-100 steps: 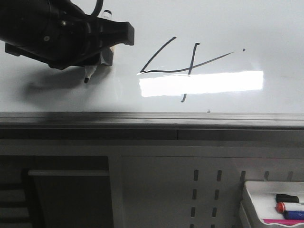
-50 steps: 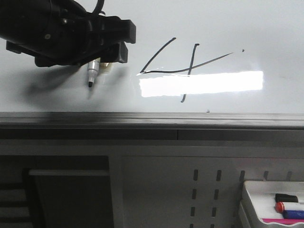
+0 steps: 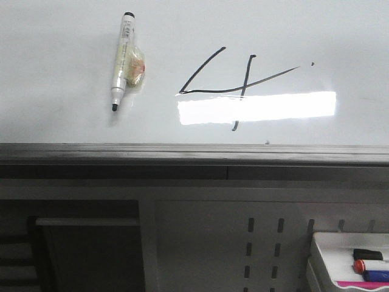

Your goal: Write number 4 on whiteboard

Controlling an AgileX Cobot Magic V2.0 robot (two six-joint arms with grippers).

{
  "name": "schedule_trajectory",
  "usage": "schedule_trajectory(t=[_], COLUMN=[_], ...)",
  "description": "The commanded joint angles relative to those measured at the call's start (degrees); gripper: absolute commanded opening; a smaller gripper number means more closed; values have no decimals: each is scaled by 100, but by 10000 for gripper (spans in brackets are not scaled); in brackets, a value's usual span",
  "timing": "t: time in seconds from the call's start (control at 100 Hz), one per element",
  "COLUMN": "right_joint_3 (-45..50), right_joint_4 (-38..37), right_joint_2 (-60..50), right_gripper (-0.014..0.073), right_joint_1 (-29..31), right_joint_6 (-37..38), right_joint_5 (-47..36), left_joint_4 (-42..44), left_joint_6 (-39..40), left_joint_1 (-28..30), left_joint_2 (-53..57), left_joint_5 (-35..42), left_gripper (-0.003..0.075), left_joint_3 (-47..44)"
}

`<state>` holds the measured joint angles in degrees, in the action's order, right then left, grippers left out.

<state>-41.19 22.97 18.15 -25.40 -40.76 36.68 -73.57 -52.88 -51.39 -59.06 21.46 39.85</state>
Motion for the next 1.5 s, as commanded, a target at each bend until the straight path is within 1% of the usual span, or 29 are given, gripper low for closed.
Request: schedule_trajectory(t=[0.0,0.02,0.06,0.09,0.11,0.16,0.19,0.28,0.4,0.49,1.1,1.17,1.28,1.4,1.44,1.49], right_joint_3=[127,204,344,491,577,762,860,1096,1135,1199,1210,1210,1210,1210,1210,1210], right_joint_4=[-533,-673,-890,-1100,-1173,-1383,-1431,-1461,-1436,-1436,-1436,-1436,-1436,-1436,-1436,-1436], right_joint_2=[-363,-476,-715,-887,-1016,-1323,-1497,-1988,-1871,-1871,-1871,-1871,-1871,-1871,-1871,-1871], right_gripper=[-39,-39,-39,-39,-39,-39,-38,-38,-39,-39,-39,-39,-39,-39,-39,-39], right_joint_1=[31,31,31,31,31,31,31,31,31,31,31,31,31,31,31,31], right_joint_6=[484,593,785,978,1041,1268,1351,1433,1433,1433,1433,1433,1433,1433,1433,1433], right_joint_5=[-185,-158,-118,-115,-115,-134,-134,-134,208,239,248,248,248,248,248,248], left_joint_4=[71,71,71,71,71,71,71,61,-235,-246,-200,150,968,2754,3134,3473], left_joint_6=[-32,-32,-32,-32,-32,-32,-32,-18,-18,-18,-18,-18,-18,5,83,473], left_joint_1=[-138,-152,-165,-173,-178,-187,-187,-187,-192,-201,-201,-201,-201,-84,9,186], left_joint_2=[673,862,1078,1288,1372,1688,1831,2220,2526,2586,2575,2680,2988,3345,3433,3552], left_joint_5=[136,90,-10,-110,-143,-333,-426,-790,-1286,-1555,-1609,-1298,-553,56,173,375], left_gripper=[323,279,219,155,129,23,-23,-20,-20,-20,-20,-20,-20,-20,-20,-20], left_joint_3=[-179,-282,-463,-648,-759,-1022,-1201,-1573,-1807,-1874,-1920,-2055,-2391,-3008,-3188,-3437])
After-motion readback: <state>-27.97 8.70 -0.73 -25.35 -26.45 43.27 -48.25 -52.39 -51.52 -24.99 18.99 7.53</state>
